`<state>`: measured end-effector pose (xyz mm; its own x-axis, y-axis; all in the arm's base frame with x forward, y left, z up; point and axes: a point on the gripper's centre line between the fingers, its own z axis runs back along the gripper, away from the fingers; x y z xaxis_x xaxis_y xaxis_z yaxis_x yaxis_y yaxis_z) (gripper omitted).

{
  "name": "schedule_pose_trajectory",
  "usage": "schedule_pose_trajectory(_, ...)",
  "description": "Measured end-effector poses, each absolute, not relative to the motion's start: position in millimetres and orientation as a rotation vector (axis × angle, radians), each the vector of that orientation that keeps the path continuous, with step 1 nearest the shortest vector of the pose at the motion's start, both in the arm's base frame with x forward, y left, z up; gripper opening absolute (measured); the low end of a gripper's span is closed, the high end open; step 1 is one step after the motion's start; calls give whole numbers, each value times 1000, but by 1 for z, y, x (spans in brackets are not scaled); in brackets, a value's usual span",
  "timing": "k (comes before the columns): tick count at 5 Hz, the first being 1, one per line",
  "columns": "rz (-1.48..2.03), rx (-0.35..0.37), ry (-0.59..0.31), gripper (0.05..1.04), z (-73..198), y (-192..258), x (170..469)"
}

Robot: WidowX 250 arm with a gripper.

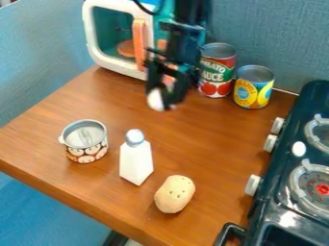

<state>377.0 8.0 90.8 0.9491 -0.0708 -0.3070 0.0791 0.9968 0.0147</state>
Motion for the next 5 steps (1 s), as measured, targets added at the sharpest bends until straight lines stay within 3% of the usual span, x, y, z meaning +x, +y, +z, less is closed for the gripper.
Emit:
schedule_pose_trajectory(1,-214,17,338,716,70,-40,364)
schedule_pose_trajectory(2,-280,32,325,716,62,-59,361)
schedule_pose_trajectory(3,-284,38,357,716,51,-61,351)
schedule_pose_trajectory(5,-197,-13,269,716,40,-66,361)
